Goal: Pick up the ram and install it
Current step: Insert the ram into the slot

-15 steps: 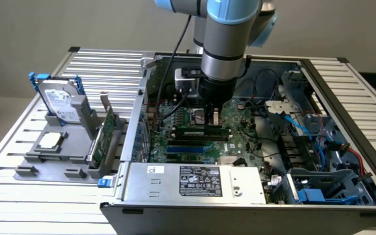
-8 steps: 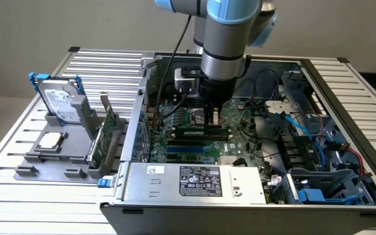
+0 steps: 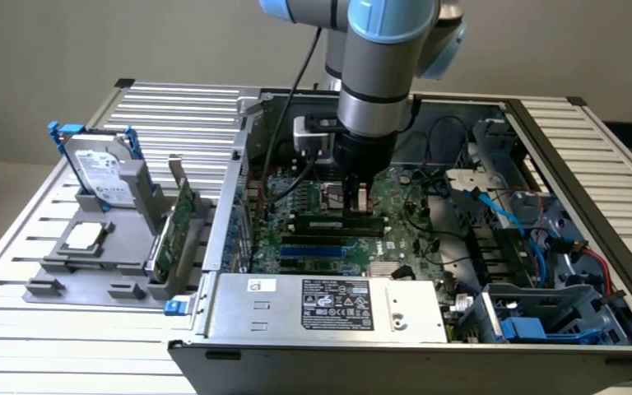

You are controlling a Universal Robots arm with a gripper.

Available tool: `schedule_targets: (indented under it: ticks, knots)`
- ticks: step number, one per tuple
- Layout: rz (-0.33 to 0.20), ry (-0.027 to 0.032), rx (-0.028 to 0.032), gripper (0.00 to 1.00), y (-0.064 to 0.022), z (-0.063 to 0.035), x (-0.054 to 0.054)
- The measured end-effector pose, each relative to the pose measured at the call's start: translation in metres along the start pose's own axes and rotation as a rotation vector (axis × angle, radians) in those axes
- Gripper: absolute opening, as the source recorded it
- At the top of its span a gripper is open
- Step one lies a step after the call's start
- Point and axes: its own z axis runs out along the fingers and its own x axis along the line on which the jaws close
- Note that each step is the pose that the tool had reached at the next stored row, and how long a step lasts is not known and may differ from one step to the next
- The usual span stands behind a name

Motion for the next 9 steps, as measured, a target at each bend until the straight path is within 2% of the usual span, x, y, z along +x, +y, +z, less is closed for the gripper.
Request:
schedule_targets:
  ticks: [4, 6, 7, 9]
  knots:
    - [0.000, 0.0004, -0.0016, 0.14, 0.0000, 0.0013, -0.0001]
    - [0.000, 0.0003, -0.0060, 0.15, 0.0004, 0.0014, -0.0001]
    - [0.000, 0.0005, -0.0059, 0.15, 0.0002, 0.0015, -0.0001]
    - [0.000, 0.0004, -0.0091, 0.27, 0.0000, 0.0015, -0.0001]
